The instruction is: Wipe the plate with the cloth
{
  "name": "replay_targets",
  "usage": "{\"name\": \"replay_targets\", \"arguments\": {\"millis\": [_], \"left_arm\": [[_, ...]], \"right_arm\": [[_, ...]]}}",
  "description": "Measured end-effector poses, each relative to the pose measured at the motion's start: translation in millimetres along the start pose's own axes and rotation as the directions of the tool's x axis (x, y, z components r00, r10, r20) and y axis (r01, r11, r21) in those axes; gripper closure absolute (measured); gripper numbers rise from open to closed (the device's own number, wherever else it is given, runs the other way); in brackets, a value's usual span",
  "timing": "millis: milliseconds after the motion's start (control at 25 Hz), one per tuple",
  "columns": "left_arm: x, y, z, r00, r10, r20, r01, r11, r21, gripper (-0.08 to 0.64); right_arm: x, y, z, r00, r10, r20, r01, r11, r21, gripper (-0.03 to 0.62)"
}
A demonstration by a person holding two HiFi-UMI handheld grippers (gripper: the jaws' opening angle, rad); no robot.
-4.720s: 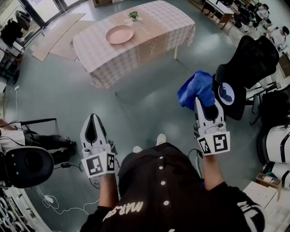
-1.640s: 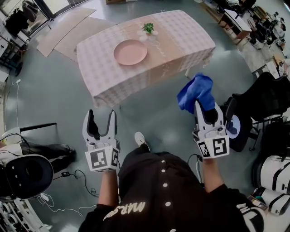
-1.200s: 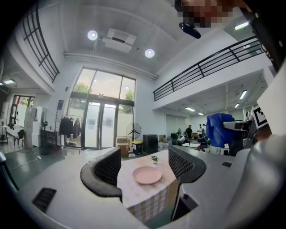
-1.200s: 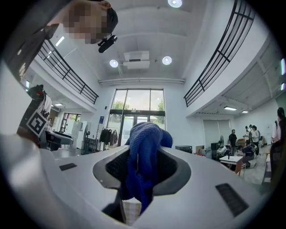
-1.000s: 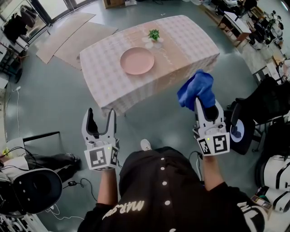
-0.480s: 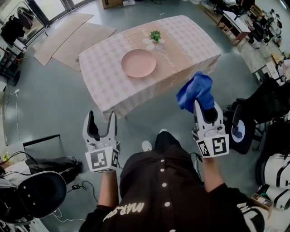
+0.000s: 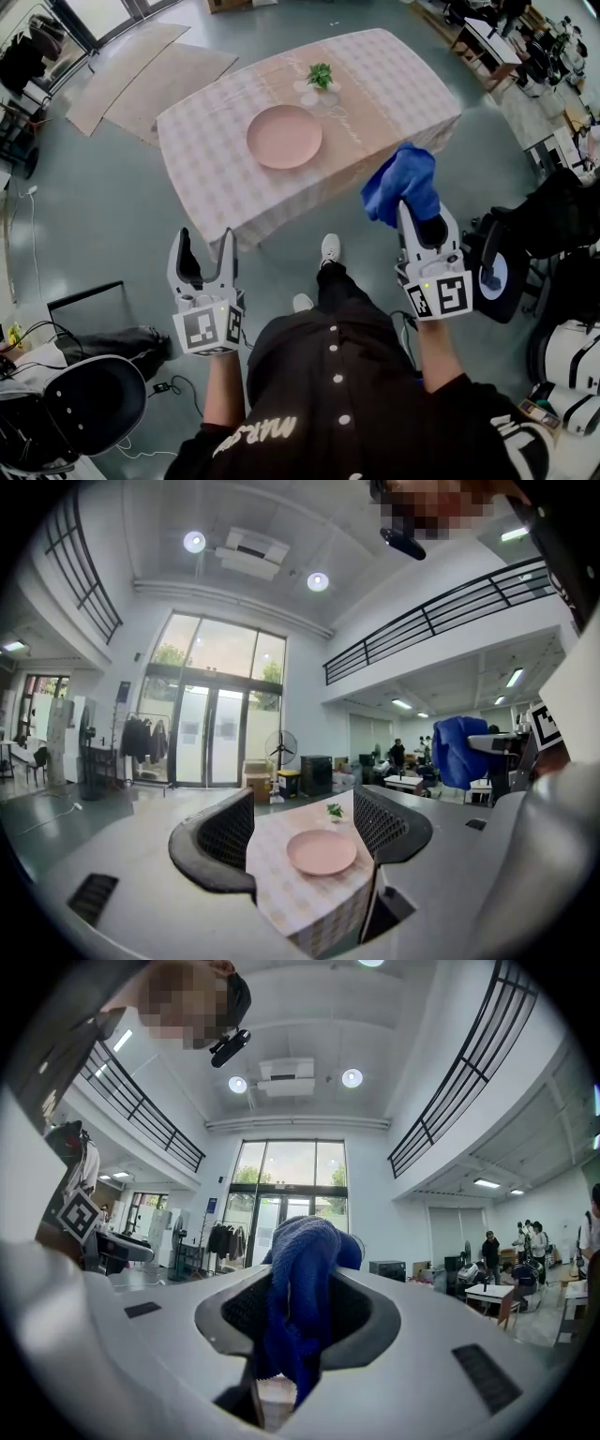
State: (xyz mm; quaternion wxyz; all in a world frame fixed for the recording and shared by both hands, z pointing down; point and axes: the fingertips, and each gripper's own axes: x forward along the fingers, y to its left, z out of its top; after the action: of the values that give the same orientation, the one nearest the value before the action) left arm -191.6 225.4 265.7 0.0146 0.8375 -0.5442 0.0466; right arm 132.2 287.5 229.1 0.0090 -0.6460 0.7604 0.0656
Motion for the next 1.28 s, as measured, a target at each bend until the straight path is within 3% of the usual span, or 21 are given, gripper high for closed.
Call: {"name": "replay_targets", "arguments": {"millis": [720,1280], "left_arm": [[124.6,21.1,12.9,0.999,0.034,-0.02,-0.034,0.999,-0.01,0.235],[215.7,8.1,21.4,0.994,0.086,-0.067,-0.087,0.996,-0.018,0.235]], "right_arm": [[133.0,-48.1,-13.7,0.998,0.058,-0.013,-0.058,0.998,-0.006,0.471],[223.6,-107.3,-26.7,0.991,0.133,-0.021,-0.133,0.991,0.015,0.471]]}}
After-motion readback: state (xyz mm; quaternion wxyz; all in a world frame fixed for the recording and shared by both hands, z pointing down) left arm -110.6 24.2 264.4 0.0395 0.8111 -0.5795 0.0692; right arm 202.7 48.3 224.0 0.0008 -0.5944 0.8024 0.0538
